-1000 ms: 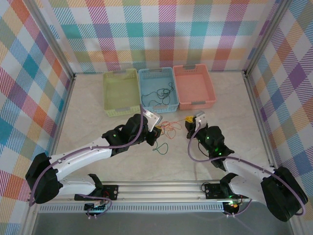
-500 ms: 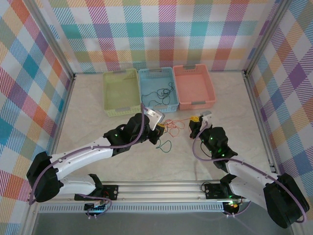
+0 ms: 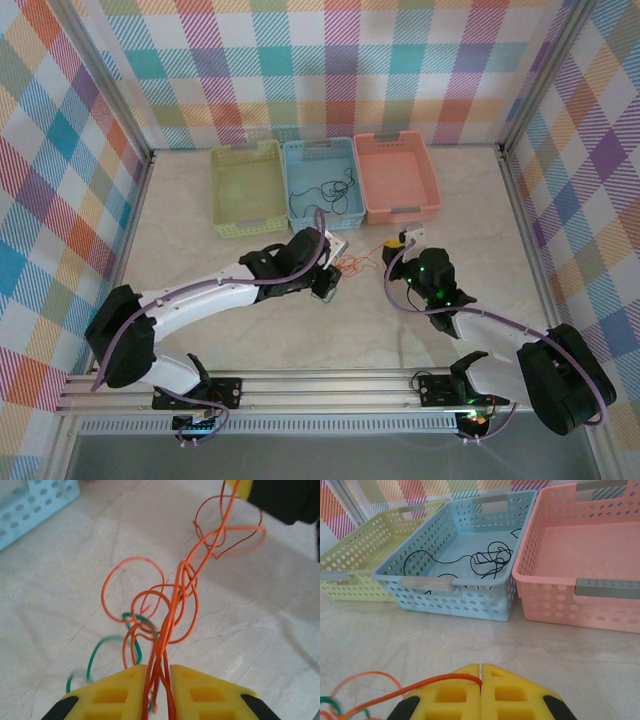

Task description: Untangle the cables

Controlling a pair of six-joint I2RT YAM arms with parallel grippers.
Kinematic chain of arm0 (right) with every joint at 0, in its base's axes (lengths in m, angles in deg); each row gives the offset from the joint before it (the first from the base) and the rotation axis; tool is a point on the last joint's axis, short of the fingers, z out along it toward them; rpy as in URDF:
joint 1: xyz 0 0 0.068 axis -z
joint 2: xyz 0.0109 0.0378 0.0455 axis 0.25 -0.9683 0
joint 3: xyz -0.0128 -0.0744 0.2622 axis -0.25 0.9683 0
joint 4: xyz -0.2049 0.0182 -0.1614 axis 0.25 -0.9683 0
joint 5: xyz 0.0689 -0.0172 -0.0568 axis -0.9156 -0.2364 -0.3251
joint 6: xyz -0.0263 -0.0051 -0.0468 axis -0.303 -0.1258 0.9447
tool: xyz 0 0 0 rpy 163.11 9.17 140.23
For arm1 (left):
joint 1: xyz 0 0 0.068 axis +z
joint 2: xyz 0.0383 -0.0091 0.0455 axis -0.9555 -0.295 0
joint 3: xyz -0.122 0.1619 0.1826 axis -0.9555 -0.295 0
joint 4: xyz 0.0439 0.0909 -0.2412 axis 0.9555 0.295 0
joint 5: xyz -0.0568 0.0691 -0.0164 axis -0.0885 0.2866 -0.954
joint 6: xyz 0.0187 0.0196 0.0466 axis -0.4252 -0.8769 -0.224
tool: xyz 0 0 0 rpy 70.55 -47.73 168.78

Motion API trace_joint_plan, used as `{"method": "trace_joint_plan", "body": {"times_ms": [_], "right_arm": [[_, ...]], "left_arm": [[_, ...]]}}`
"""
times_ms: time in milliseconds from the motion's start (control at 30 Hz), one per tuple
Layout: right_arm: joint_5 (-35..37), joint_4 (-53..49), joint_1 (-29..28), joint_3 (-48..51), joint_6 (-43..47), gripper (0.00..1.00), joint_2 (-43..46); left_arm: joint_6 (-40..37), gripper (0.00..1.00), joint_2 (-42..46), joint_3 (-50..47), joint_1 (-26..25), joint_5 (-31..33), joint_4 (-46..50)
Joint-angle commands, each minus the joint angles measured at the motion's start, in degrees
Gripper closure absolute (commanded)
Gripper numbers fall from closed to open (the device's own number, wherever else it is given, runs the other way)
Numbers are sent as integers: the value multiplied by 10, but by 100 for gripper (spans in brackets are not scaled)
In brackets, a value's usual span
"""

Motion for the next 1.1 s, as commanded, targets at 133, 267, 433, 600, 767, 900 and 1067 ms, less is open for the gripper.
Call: {"method": "trace_joint_plan", "body": {"times_ms": [133, 267, 433, 600, 767, 900, 1067], "right_arm": [[-9, -36, 3, -34, -11, 100, -27], [-6, -42, 3, -37, -12, 100, -31], [2, -47, 3, -37, -11, 100, -27], [4, -48, 3, -36, -10, 100, -24], [5, -50, 3, -36, -8, 100, -23], [6, -51, 3, -36, -6, 100, -24], [8, -49, 3, -35, -5, 100, -21]], "left_arm": [[4, 74, -50, 52, 4, 2, 77], [4, 68, -45, 49, 4, 7, 75], [4, 57, -40, 47, 4, 9, 75], [6, 56, -38, 43, 4, 11, 69], [10, 53, -50, 52, 4, 17, 77], [55, 46, -64, 64, 27, 1, 77], [80, 44, -143, 139, 47, 33, 121]]}}
